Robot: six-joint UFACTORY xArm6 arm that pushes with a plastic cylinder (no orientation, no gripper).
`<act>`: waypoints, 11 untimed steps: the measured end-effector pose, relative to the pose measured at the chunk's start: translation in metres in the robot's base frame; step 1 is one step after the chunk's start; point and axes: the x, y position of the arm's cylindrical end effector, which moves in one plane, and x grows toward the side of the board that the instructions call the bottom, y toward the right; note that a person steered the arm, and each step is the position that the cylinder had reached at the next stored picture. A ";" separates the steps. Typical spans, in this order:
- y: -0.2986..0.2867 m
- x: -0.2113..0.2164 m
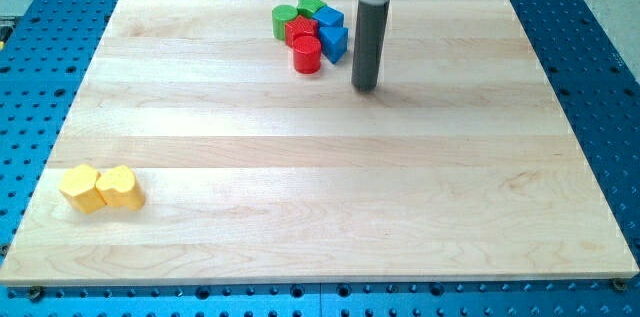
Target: Keep blue blocks and green star in a vertical line
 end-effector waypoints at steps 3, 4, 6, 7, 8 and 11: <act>0.006 -0.109; -0.037 -0.114; -0.049 -0.155; -0.086 -0.153; -0.143 -0.154; -0.050 -0.073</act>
